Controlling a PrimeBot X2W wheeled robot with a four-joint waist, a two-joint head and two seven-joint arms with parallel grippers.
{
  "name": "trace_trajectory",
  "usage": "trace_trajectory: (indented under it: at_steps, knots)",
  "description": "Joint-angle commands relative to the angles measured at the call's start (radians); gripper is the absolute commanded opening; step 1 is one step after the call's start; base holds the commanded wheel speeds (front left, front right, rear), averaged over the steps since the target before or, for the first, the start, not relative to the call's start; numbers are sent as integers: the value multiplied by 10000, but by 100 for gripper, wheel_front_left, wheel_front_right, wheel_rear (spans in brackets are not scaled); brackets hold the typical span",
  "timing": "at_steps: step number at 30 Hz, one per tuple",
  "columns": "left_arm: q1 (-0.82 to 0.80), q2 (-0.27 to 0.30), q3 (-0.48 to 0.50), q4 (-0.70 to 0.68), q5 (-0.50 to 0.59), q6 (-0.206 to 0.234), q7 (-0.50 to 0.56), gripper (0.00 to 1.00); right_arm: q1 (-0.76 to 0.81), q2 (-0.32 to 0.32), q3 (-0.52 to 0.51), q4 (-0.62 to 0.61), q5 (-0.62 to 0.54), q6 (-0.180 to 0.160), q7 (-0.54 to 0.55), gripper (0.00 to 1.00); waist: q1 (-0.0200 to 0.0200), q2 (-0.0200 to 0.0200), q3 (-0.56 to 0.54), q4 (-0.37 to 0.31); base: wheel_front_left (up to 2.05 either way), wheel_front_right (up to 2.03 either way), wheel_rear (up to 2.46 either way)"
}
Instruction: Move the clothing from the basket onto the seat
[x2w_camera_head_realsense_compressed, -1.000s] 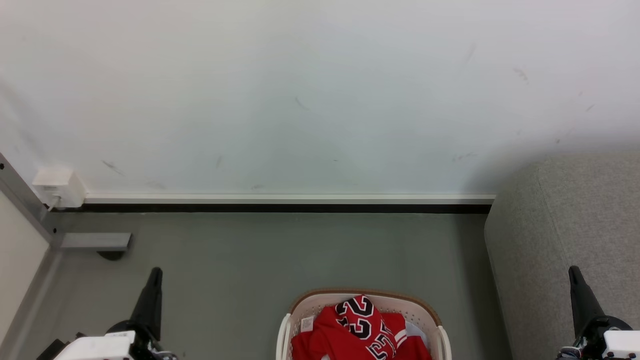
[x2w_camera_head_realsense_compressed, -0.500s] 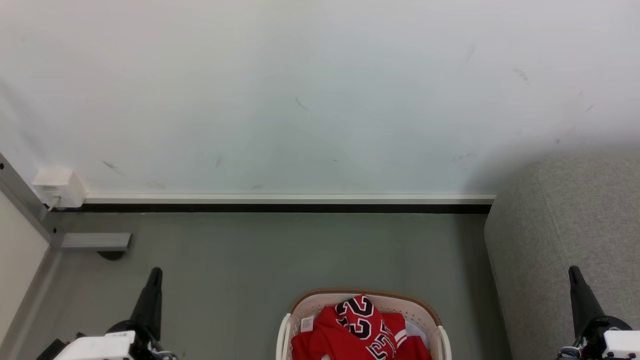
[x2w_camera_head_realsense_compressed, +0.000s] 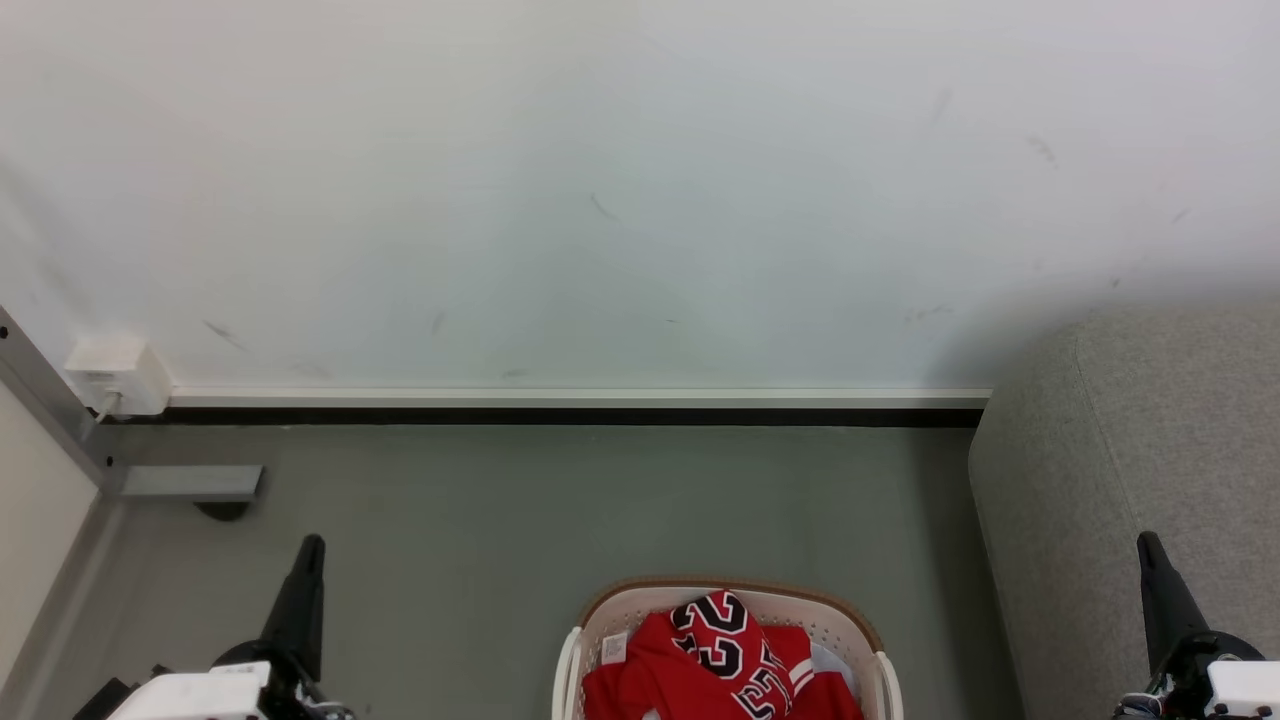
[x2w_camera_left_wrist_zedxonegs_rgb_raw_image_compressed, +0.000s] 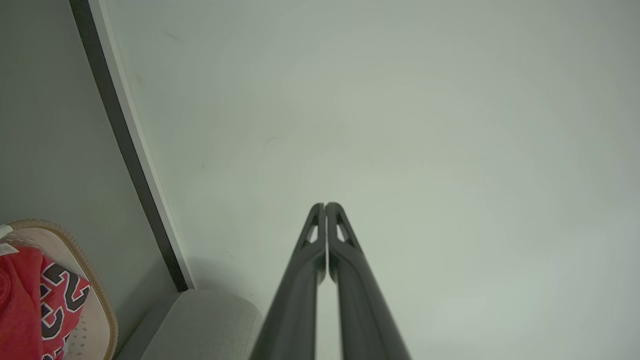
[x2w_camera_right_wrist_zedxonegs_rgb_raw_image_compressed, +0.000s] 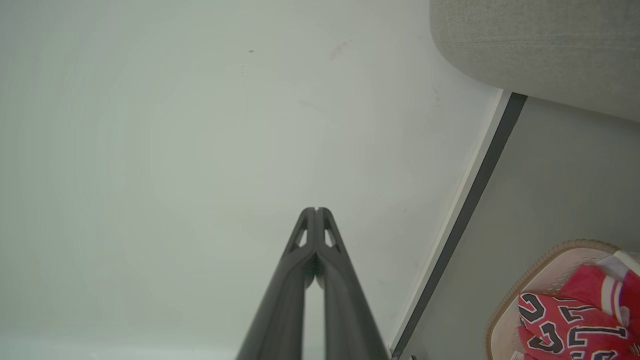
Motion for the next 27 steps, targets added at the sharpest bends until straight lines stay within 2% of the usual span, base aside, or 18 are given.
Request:
trace_trajectory:
  at_steps: [1,27]
  knots:
    - [-95,27,21,2,180,-11,23,0,-151,-1,-43,24,-91,-18,19,0,0,0,0,0,0,0,0]
    - [-96,27,21,2,182,-11,24,0,-151,-2,-44,24,-92,-18,20,0,0,0,0,0,0,0,0]
